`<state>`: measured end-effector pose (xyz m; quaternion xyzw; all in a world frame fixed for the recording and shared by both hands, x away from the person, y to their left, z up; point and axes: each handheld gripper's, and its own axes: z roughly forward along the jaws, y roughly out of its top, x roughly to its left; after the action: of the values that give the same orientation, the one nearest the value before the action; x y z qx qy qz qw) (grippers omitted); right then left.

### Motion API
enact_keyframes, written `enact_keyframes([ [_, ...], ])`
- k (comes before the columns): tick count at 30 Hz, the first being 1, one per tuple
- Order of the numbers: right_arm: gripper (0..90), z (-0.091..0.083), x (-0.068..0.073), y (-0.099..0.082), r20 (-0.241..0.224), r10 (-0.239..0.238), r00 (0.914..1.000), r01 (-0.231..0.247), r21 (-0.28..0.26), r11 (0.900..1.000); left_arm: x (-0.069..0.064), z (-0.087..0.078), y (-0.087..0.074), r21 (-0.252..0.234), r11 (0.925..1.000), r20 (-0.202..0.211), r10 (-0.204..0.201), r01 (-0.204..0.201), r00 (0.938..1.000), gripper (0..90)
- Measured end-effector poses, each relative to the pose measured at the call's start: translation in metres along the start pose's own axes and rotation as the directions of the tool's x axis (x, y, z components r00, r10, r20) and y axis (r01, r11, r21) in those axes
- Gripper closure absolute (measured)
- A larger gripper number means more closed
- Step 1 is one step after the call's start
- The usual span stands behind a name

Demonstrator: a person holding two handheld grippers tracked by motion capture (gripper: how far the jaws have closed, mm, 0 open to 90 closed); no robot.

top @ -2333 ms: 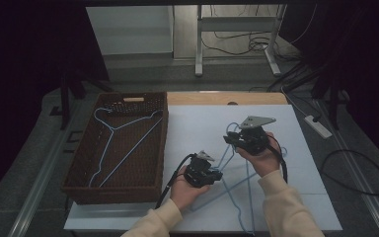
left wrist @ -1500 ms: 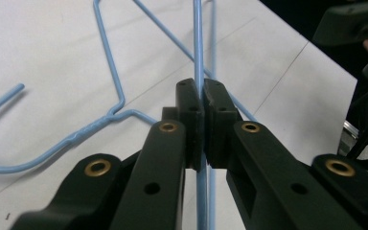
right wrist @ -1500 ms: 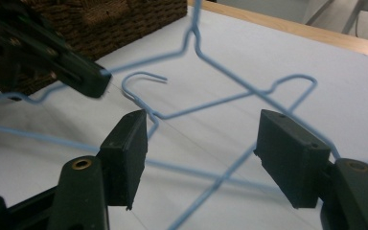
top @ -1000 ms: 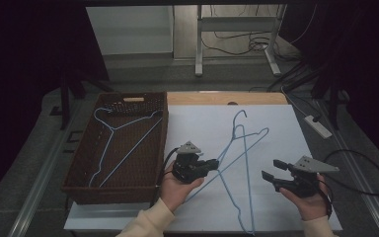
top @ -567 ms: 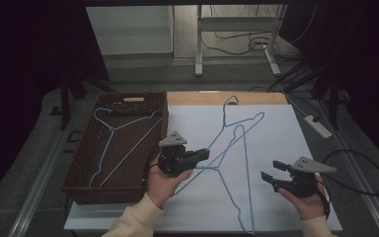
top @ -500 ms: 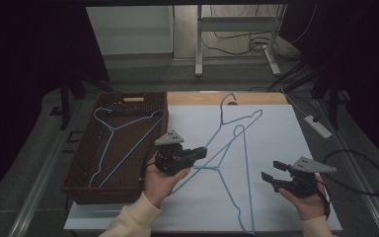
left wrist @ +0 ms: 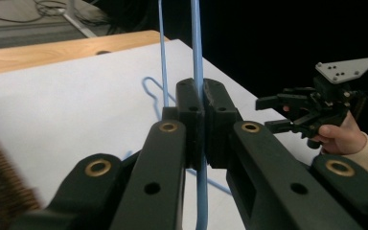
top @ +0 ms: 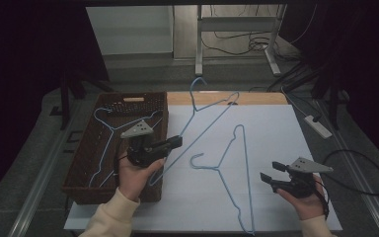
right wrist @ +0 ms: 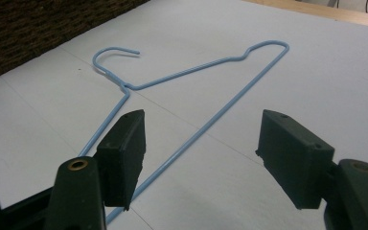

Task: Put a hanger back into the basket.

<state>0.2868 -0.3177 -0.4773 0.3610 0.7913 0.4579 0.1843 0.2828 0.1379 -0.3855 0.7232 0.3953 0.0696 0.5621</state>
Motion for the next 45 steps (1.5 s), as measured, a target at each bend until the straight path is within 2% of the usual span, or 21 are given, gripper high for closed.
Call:
enact_keyframes([
  [7, 34.7, 0.000, 0.000, 0.000, 0.004, -0.002, 1.0000, 0.002, 0.004, 1.0000, 0.021, -0.032, 0.000, -0.018, 0.9998, -0.049, 0.003, -0.003, 0.9988, 86.7],
  [16, 34.7, 0.002, 0.001, -0.001, 0.007, -0.008, 0.9999, 0.008, 0.018, 0.9998, 0.046, -0.075, -0.004, -0.046, 0.9990, -0.124, -0.001, -0.004, 0.9923, 86.7],
  [21, 34.7, 0.002, 0.001, -0.001, 0.009, -0.009, 0.9999, 0.009, 0.020, 0.9998, 0.061, -0.088, -0.009, -0.030, 0.9994, -0.163, 0.011, -0.016, 0.9866, 86.7],
  [31, 34.8, 0.003, 0.001, -0.001, 0.010, -0.013, 0.9999, 0.013, 0.028, 0.9995, 0.090, -0.109, -0.020, -0.029, 0.9992, -0.220, -0.032, 0.026, 0.9749, 86.7],
  [37, 34.7, 0.003, 0.001, -0.001, 0.012, -0.014, 0.9998, 0.014, 0.028, 0.9995, 0.099, -0.120, -0.024, -0.016, 0.9993, -0.251, -0.036, 0.033, 0.9674, 86.7],
  [45, 34.7, 0.004, 0.001, -0.002, 0.015, -0.017, 0.9997, 0.017, 0.032, 0.9993, 0.110, -0.127, -0.028, 0.015, 0.9991, -0.260, -0.034, 0.039, 0.9649, 86.7],
])
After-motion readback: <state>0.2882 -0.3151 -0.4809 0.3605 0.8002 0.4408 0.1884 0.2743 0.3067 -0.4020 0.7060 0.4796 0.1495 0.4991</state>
